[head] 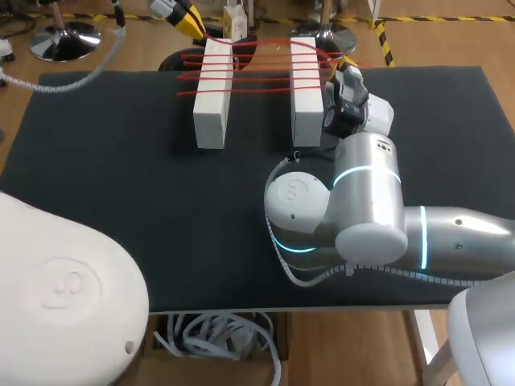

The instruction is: Grab the tape and strap the tape.

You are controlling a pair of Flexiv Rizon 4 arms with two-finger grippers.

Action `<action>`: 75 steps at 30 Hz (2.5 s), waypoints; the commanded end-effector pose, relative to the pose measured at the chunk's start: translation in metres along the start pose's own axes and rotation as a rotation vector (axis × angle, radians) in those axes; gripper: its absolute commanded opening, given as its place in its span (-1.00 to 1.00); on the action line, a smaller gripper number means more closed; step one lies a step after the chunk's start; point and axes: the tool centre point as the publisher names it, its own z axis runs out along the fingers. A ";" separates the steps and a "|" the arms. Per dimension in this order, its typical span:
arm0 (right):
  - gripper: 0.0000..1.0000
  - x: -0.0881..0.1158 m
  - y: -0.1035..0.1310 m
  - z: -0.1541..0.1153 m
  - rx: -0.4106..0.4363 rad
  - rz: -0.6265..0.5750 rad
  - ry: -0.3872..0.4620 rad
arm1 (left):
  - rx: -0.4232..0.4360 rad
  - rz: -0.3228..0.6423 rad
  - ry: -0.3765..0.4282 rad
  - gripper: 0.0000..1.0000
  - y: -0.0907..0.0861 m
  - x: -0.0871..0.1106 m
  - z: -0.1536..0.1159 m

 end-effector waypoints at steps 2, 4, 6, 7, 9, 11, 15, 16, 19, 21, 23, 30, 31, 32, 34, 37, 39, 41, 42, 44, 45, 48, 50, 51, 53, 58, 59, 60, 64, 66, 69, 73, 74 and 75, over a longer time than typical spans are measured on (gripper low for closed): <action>-1.00 0.003 0.000 0.000 -0.002 -0.003 -0.006 | -0.131 -0.001 -0.130 -1.00 -0.005 0.016 0.003; -1.00 0.003 0.000 0.000 -0.002 -0.003 -0.006 | -0.133 0.003 -0.155 -1.00 -0.007 0.016 0.004; -1.00 0.003 0.000 0.000 -0.002 -0.003 -0.006 | -0.120 0.009 -0.184 -1.00 -0.006 0.015 0.008; -1.00 0.003 0.000 0.000 -0.002 -0.003 -0.006 | -0.118 0.009 -0.202 -1.00 -0.006 0.014 0.011; -1.00 0.003 0.000 0.000 -0.002 -0.003 -0.006 | -0.092 0.028 -0.233 -1.00 -0.007 0.013 0.013; -1.00 0.003 0.000 0.000 -0.002 -0.003 -0.006 | -0.076 0.030 -0.266 -1.00 -0.006 0.012 0.017; -1.00 0.003 0.000 0.000 -0.002 -0.003 -0.006 | -0.070 0.027 -0.289 -1.00 -0.006 0.011 0.021; -1.00 0.003 0.000 0.000 -0.002 -0.003 -0.006 | -0.074 0.024 -0.289 -1.00 -0.007 0.011 0.022; -1.00 0.003 0.000 0.000 -0.002 -0.003 -0.006 | -0.102 0.035 -0.277 -1.00 -0.008 0.012 0.024; -1.00 0.003 0.000 0.000 -0.002 -0.003 -0.006 | -0.122 0.040 -0.268 -1.00 -0.009 0.013 0.023; -1.00 0.003 0.000 0.000 -0.002 -0.003 -0.006 | -0.136 0.042 -0.262 -1.00 -0.011 0.013 0.023; -1.00 0.003 0.000 0.000 -0.002 -0.003 -0.006 | -0.177 0.059 -0.236 -1.00 -0.016 0.014 0.020; -1.00 0.003 0.000 0.000 -0.002 -0.003 -0.006 | -0.171 0.063 -0.228 -1.00 -0.016 0.014 0.020; -1.00 0.003 0.000 0.000 -0.002 -0.003 -0.006 | -0.170 0.065 -0.224 -1.00 -0.016 0.013 0.020; -1.00 0.003 0.000 0.000 -0.002 -0.003 -0.006 | -0.169 0.071 -0.214 -1.00 -0.017 0.013 0.020; -1.00 0.003 0.000 0.000 -0.002 -0.003 -0.006 | -0.160 0.090 -0.207 -1.00 -0.018 0.013 0.020; -1.00 0.003 0.000 0.000 -0.002 -0.003 -0.006 | -0.154 0.095 -0.209 -1.00 -0.018 0.013 0.020; -1.00 0.003 0.000 0.000 -0.002 -0.003 -0.006 | -0.154 0.095 -0.209 -1.00 -0.018 0.013 0.020; -1.00 0.003 0.000 0.000 -0.002 -0.003 -0.006 | -0.154 0.095 -0.209 -1.00 -0.018 0.013 0.020; -1.00 0.003 0.000 0.000 -0.002 -0.003 -0.006 | -0.154 0.095 -0.209 -1.00 -0.018 0.013 0.020; -1.00 0.003 0.000 0.000 -0.002 -0.003 -0.006 | -0.154 0.095 -0.209 -1.00 -0.018 0.013 0.020; -1.00 0.003 0.000 0.000 -0.002 -0.003 -0.006 | -0.154 0.095 -0.209 -1.00 -0.018 0.013 0.020; -1.00 0.003 0.000 0.000 -0.002 -0.003 -0.006 | -0.154 0.095 -0.209 -1.00 -0.018 0.013 0.020; -1.00 0.003 0.000 0.000 -0.002 -0.003 -0.006 | -0.154 0.095 -0.209 -1.00 -0.018 0.013 0.020; -1.00 0.003 0.000 0.000 -0.002 -0.003 -0.006 | -0.154 0.095 -0.209 -1.00 -0.018 0.013 0.020; -1.00 0.003 0.000 0.000 -0.002 -0.003 -0.006 | -0.154 0.095 -0.209 -1.00 -0.018 0.013 0.020; -1.00 0.006 0.000 0.000 -0.018 -0.037 -0.010 | -0.154 0.095 -0.209 -1.00 -0.018 0.013 0.020; -1.00 0.010 0.001 0.001 -0.051 -0.139 -0.022 | -0.154 0.095 -0.209 -1.00 -0.018 0.013 0.020; -1.00 0.027 -0.002 -0.004 -0.076 -0.529 -0.079 | -0.154 0.095 -0.209 -1.00 -0.018 0.013 0.020; -1.00 0.034 -0.003 -0.006 -0.052 -0.656 -0.094 | -0.154 0.095 -0.209 -1.00 -0.018 0.013 0.020; -1.00 0.041 -0.006 -0.010 -0.004 -0.880 -0.143 | -0.154 0.095 -0.209 -1.00 -0.018 0.013 0.020; -1.00 0.043 -0.009 -0.012 0.062 -1.039 -0.142 | -0.154 0.095 -0.209 -1.00 -0.018 0.013 0.020; -1.00 0.043 -0.009 -0.012 0.062 -1.039 -0.142 | -0.154 0.095 -0.209 -1.00 -0.018 0.013 0.020; -1.00 0.043 -0.009 -0.012 0.062 -1.039 -0.142 | -0.154 0.095 -0.209 -1.00 -0.018 0.013 0.020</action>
